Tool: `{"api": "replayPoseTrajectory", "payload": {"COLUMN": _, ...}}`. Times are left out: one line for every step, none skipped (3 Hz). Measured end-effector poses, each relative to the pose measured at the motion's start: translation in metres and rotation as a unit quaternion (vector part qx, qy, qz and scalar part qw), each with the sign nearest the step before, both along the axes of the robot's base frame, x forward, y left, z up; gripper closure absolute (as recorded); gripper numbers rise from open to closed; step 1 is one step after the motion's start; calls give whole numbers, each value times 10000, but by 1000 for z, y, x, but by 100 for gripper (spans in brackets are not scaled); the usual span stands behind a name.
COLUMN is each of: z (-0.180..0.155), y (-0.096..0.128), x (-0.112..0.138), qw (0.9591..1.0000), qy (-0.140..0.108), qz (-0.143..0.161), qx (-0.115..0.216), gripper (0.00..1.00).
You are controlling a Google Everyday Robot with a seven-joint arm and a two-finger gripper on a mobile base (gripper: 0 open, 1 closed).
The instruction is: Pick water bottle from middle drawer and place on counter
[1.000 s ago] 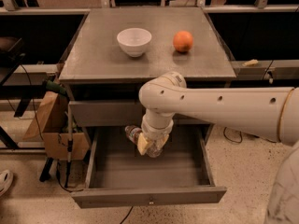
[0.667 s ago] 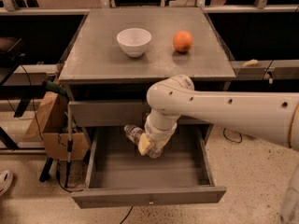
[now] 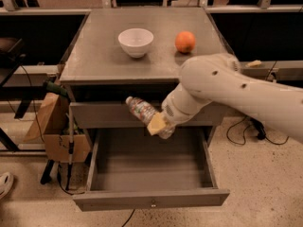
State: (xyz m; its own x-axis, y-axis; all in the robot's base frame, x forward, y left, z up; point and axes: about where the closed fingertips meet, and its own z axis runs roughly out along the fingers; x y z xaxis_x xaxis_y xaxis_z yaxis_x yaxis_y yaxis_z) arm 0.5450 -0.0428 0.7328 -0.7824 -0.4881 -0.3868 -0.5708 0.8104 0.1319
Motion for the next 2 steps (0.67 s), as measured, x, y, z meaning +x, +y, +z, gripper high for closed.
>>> {"api": "replayPoseTrajectory", "payload": {"z": 70, "y": -9, "x": 7, "qw": 9985, "qy": -527, "qz": 159, "qx": 65, "gripper": 100}}
{"api": "replayPoseTrajectory", "payload": {"z": 114, "y": -28, "x": 26, "qw": 9972, "qy": -704, "qz": 21, "qx": 236, "gripper": 100}}
